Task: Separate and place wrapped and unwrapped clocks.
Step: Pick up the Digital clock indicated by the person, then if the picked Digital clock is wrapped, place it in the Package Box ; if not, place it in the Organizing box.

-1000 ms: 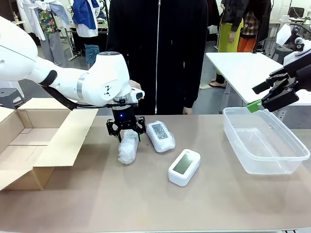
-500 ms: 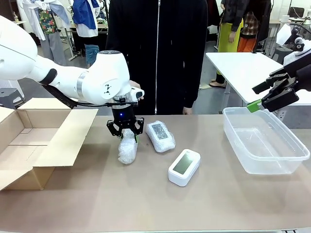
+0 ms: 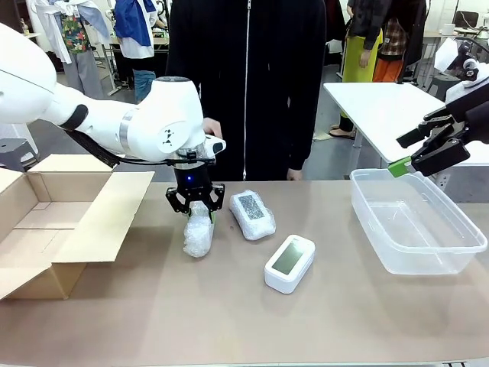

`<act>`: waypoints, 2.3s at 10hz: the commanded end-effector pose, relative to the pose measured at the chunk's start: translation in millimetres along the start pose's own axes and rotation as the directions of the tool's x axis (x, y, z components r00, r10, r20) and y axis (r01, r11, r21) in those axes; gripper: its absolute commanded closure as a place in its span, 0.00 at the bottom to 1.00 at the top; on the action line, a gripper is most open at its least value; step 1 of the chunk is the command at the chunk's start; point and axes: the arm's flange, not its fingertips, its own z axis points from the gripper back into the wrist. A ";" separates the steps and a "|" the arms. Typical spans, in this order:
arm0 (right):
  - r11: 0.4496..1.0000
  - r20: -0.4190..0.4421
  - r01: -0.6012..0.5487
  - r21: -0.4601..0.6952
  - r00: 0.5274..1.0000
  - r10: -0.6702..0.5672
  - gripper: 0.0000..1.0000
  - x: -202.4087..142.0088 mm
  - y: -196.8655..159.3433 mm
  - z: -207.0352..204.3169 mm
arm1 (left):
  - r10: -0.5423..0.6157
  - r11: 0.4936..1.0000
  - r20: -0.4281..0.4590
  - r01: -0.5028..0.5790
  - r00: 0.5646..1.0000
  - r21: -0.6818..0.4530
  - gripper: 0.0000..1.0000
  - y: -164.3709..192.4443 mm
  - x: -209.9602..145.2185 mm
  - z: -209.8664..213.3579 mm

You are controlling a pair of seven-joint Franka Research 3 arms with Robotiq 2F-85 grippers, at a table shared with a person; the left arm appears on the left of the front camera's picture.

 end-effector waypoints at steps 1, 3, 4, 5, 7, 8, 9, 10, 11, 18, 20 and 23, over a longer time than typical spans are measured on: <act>1.000 0.009 -0.003 0.021 1.000 0.002 0.00 -0.7 -1.2 -3.1 | 0.004 1.000 0.057 -0.004 0.998 -0.002 1.00 6.6 -17.5 56.1; 1.000 0.009 -0.003 0.021 1.000 0.002 0.00 -0.7 -1.2 -3.1 | 0.002 0.995 0.151 0.013 0.989 -0.096 1.00 14.3 -52.9 131.3; 1.000 0.009 -0.003 0.021 1.000 0.002 0.00 -0.7 -1.2 -3.1 | 0.024 0.992 0.186 0.000 0.982 -0.128 1.00 17.1 -70.3 162.3; 1.000 0.009 -0.003 0.021 1.000 0.002 0.00 -0.7 -1.2 -3.1 | -0.017 0.993 0.201 0.039 0.979 -0.107 1.00 16.9 -86.3 186.1; 1.000 0.009 -0.003 0.021 1.000 0.002 0.00 -0.7 -1.2 -3.1 | -0.089 0.989 0.182 0.108 0.979 -0.096 1.00 15.0 -97.9 202.5; 1.000 0.009 -0.003 0.021 1.000 0.002 0.00 -0.7 -1.2 -3.1 | -0.095 0.987 0.146 0.112 0.985 -0.116 1.00 16.7 -88.3 193.9; 1.000 0.009 -0.003 0.021 1.000 0.002 0.00 -0.7 -1.2 -3.1 | -0.033 0.994 0.211 0.055 0.977 -0.098 1.00 6.8 -102.1 215.3; 1.000 0.009 -0.003 0.021 1.000 0.002 0.00 -0.7 -1.2 -3.1 | -0.033 0.994 0.211 0.055 0.977 -0.098 1.00 6.8 -102.1 215.3; 1.000 0.009 -0.003 0.021 1.000 0.002 0.00 -0.7 -1.2 -3.1 | -0.033 0.994 0.211 0.055 0.977 -0.098 1.00 6.8 -102.1 215.3; 1.000 0.009 -0.003 0.021 1.000 0.002 0.00 -0.7 -1.2 -3.1 | -0.033 0.994 0.211 0.055 0.977 -0.098 1.00 6.8 -102.1 215.3; 1.000 0.009 -0.003 0.021 1.000 0.002 0.00 -0.7 -1.2 -3.1 | -0.033 0.994 0.211 0.055 0.977 -0.098 1.00 6.8 -102.1 215.3; 1.000 0.009 -0.003 0.021 1.000 0.002 0.00 -0.7 -1.2 -3.1 | -0.033 0.994 0.211 0.055 0.977 -0.098 1.00 6.8 -102.1 215.3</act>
